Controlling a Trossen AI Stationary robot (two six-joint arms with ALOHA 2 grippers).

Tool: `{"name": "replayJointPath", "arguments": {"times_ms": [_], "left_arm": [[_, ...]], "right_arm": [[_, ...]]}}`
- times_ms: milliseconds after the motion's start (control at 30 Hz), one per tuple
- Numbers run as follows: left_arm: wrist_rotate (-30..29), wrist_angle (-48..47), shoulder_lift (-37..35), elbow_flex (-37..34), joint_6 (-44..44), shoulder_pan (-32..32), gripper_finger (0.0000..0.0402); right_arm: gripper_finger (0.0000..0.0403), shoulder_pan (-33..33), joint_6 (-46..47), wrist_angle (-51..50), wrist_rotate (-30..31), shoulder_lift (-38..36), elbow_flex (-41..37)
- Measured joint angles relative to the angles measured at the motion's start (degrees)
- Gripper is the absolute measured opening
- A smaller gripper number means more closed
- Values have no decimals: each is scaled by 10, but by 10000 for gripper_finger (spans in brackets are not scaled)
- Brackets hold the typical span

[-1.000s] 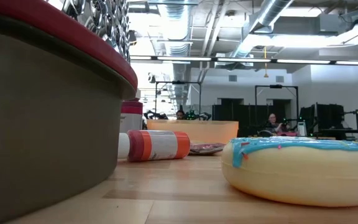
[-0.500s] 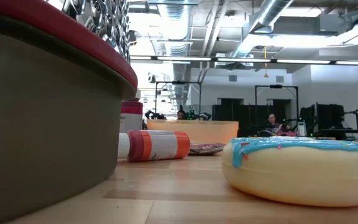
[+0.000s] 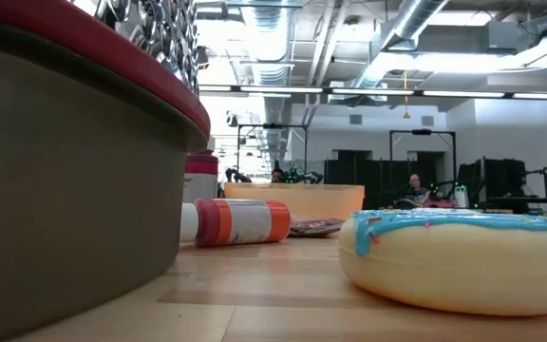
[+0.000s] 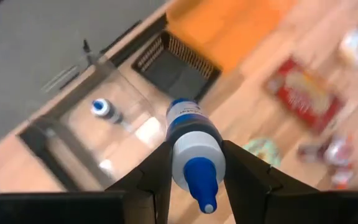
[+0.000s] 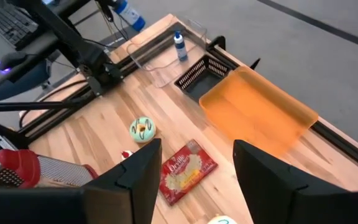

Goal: Pick & Place Food Item
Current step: Put the top blue food coloring bottle into the transparent bin

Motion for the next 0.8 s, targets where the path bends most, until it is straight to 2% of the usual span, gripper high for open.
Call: {"name": "replayJointPath", "arguments": {"times_ms": [67,200,367,533,667,800], "left_arm": [[33,3,-1,0,-22,27,111],[37,1,26,-7,-28,77,111],[16,-1,103,-24,-8,124,111],[-29,6,176,-27,36,169,111],[-30,32,193,-27,36,229,111],[-30,45,193,-27,-13,294,111]], "right_arm": [[187,1,-3,0,0,-5,0],[181,4,-13,0,-2,-11,0],[176,4,-23,0,-2,-19,0],[175,4,-30,0,-2,-24,0],[175,4,-40,0,-1,-26,0],[175,4,-51,0,-1,-26,0]]}}
